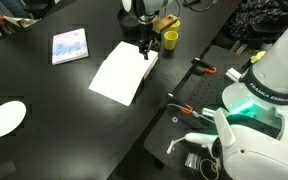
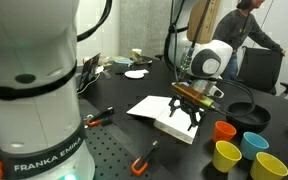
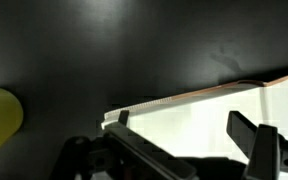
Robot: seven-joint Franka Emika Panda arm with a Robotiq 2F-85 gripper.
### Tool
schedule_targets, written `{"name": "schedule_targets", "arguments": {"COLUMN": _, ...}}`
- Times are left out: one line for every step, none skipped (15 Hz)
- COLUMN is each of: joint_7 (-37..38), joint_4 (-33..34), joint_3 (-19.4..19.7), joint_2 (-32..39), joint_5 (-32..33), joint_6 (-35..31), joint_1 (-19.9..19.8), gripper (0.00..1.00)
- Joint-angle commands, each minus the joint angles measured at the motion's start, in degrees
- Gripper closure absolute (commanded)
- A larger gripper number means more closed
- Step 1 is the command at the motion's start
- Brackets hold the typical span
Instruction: Open the book and flip the pages
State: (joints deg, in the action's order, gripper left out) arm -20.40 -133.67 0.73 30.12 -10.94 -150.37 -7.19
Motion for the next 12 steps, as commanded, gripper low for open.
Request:
{"name": "schedule_targets", "arguments": {"joint_7": 1.4, "joint_4": 2.1, "joint_3": -0.5, "joint_2": 2.2, "joint_5": 1.7, "joint_6": -1.5, "joint_1": -3.2, "gripper": 0.00}}
{"name": "schedule_targets", "arguments": {"joint_7": 1.0, "joint_4": 2.7, "joint_3": -0.8, "joint_2": 2.7, "joint_5": 1.6, "joint_6": -1.6, "joint_1": -4.1, "gripper": 0.00}}
{"name": "schedule_targets", "arguments": {"joint_7": 0.3, "joint_4": 3.4, "joint_3": -1.3, "joint_2": 3.3, "joint_5": 1.1, "joint_6": -1.7, "joint_1": -5.2, "gripper": 0.00}}
{"name": "schedule_targets", "arguments": {"joint_7": 0.0, "joint_4": 3.9, "joint_3": -1.6, "joint_2": 3.8, "joint_5": 1.0, "joint_6": -2.0, "joint_1": -6.1, "gripper": 0.00}}
{"name": "schedule_targets", "arguments": {"joint_7": -0.8, "joint_4": 4.9, "joint_3": -2.1, "joint_2": 4.4, "joint_5": 0.5, "joint_6": -1.9, "joint_1": -7.5, "gripper": 0.00}}
{"name": "schedule_targets", "arguments": {"joint_7": -1.0, "joint_4": 5.6, "joint_3": -2.6, "joint_2": 4.9, "joint_5": 0.2, "joint_6": -1.7, "joint_1": -8.5, "gripper": 0.00}}
{"name": "schedule_targets", "arguments": {"joint_7": -2.3, "joint_4": 6.6, "joint_3": -3.8, "joint_2": 5.5, "joint_5": -0.9, "joint_6": -1.0, "joint_1": -10.4, "gripper": 0.00}}
{"name": "schedule_targets", "arguments": {"joint_7": -3.4, "joint_4": 7.5, "joint_3": -5.0, "joint_2": 6.1, "joint_5": -1.7, "joint_6": -0.6, "joint_1": -12.1, "gripper": 0.00}}
{"name": "schedule_targets", "arguments": {"joint_7": -4.3, "joint_4": 8.4, "joint_3": -6.1, "joint_2": 6.9, "joint_5": -2.6, "joint_6": -0.6, "joint_1": -13.6, "gripper": 0.00}}
{"name": "schedule_targets", "arguments": {"joint_7": -5.2, "joint_4": 9.2, "joint_3": -7.1, "joint_2": 7.6, "joint_5": -3.4, "joint_6": -0.3, "joint_1": -15.0, "gripper": 0.00}}
{"name": "schedule_targets", "arguments": {"joint_7": -5.9, "joint_4": 9.9, "joint_3": -7.9, "joint_2": 8.4, "joint_5": -4.0, "joint_6": -0.1, "joint_1": -16.1, "gripper": 0.00}}
{"name": "schedule_targets", "arguments": {"joint_7": -6.4, "joint_4": 10.6, "joint_3": -8.6, "joint_2": 9.3, "joint_5": -4.4, "joint_6": 0.1, "joint_1": -16.8, "gripper": 0.00}}
